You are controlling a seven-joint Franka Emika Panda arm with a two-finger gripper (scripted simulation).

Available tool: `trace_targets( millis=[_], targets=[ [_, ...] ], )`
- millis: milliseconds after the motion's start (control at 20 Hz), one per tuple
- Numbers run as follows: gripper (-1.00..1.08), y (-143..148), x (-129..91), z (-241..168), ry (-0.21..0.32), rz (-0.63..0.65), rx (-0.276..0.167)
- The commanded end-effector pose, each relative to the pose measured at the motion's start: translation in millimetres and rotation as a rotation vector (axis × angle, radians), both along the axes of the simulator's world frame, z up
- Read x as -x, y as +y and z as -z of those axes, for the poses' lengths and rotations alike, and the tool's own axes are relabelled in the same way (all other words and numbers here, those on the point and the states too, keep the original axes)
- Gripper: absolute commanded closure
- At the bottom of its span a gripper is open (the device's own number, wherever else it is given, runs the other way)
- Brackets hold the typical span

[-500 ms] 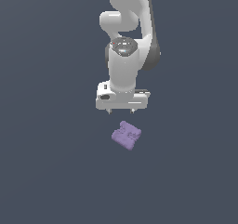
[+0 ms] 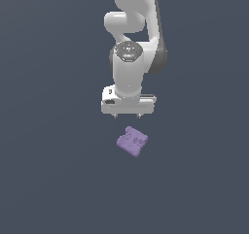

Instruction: Pick up the object and move it to a goal position.

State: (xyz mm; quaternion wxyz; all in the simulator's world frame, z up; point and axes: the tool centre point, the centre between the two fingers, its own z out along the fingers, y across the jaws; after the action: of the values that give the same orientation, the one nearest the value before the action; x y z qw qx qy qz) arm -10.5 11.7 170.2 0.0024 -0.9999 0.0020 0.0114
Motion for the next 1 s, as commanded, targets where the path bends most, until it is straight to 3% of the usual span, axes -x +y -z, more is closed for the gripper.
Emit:
trace_targets(
  millis=[0, 450, 950],
  targets=[
    [-0.92, 1, 3, 2, 0.01, 0.004, -0.006],
    [-0.92, 2, 0, 5, 0.008, 0.029, -0.005],
    [-0.92, 8, -15, 24, 0.002, 0.177, -0.003]
  ],
)
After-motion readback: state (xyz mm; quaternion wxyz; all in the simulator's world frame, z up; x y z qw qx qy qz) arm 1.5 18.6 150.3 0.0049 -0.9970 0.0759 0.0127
